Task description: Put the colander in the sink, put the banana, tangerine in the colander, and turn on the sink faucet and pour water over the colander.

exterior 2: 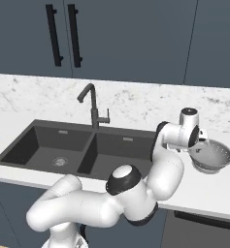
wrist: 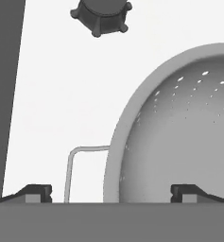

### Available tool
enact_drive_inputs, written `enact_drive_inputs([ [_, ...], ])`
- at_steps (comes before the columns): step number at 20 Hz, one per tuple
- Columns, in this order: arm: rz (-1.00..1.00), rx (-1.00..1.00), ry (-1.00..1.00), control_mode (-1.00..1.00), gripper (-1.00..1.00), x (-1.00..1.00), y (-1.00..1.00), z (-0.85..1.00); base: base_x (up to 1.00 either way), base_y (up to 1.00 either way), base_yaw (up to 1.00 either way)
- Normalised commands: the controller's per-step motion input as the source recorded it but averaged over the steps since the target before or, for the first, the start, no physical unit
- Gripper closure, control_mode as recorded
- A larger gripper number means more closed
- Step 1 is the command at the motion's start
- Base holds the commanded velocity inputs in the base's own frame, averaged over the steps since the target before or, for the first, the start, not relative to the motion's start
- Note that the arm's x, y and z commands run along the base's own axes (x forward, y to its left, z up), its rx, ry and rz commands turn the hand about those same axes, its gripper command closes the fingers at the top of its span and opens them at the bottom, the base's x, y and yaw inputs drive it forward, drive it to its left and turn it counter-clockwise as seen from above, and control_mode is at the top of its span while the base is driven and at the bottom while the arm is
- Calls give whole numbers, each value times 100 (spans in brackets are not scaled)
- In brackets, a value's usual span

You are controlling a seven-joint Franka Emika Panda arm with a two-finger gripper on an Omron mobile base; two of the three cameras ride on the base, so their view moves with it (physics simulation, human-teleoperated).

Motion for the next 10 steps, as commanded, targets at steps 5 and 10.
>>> enact_drive_inputs([
  [5,0,0,0,-100,-100,28,-1,-20,0,0,0],
  [10,0,0,1,-100,-100,18,-3,-17,0,0,0],
])
